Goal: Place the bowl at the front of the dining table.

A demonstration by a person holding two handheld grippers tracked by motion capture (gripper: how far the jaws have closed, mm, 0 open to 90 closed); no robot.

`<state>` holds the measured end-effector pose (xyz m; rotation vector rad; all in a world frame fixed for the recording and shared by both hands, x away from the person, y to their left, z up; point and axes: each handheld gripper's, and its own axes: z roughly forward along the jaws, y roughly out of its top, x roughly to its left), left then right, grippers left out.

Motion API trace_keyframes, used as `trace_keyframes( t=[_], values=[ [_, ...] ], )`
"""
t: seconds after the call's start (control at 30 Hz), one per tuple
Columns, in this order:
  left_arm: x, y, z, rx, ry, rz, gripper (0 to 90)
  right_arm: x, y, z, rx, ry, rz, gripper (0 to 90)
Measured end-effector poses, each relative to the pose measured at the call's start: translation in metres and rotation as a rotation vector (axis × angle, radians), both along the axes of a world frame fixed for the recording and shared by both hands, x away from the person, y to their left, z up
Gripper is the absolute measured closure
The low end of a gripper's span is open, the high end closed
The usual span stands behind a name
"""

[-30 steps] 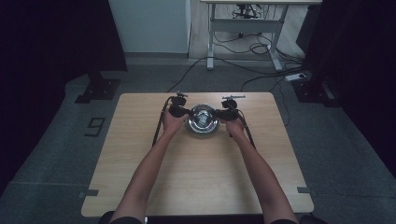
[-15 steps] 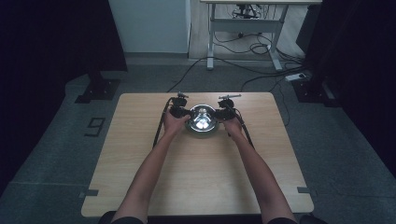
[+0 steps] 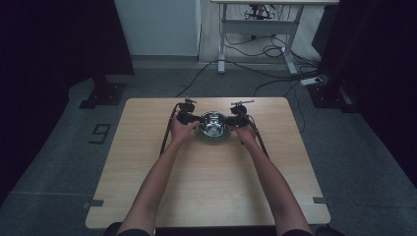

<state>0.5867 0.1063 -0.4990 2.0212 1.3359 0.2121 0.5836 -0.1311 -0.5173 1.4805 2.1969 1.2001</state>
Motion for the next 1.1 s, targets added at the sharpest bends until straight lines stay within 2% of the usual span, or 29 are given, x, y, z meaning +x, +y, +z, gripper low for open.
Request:
trace_keyframes(
  t=[0.13, 0.17, 0.3, 0.5, 0.87, 1.1],
  values=[
    [-0.002, 0.001, 0.001, -0.009, -0.011, -0.005, 42.5, 0.0, -0.002, 0.001, 0.015, 0.012, -0.002, 57.2],
    [-0.002, 0.001, 0.001, -0.011, -0.011, -0.007, 38.5, 0.0, -0.003, 0.002, 0.028, 0.004, -0.004, 54.4],
    [-0.003, 0.004, 0.004, -0.038, -0.018, -0.014, 32.4, -0.002, -0.006, 0.007, 0.054, -0.014, -0.001, 48.2],
    [-0.007, 0.004, 0.006, -0.052, -0.034, -0.044, 23.1, -0.007, -0.007, 0.013, 0.054, -0.033, 0.013, 40.7],
    [-0.019, 0.0, 0.014, -0.074, -0.053, -0.083, 20.0, -0.015, -0.02, 0.018, 0.055, -0.05, 0.024, 33.9],
    [-0.032, 0.009, 0.019, -0.104, -0.079, -0.092, 19.4, -0.027, -0.024, 0.024, 0.074, -0.085, 0.048, 33.2]
  ],
)
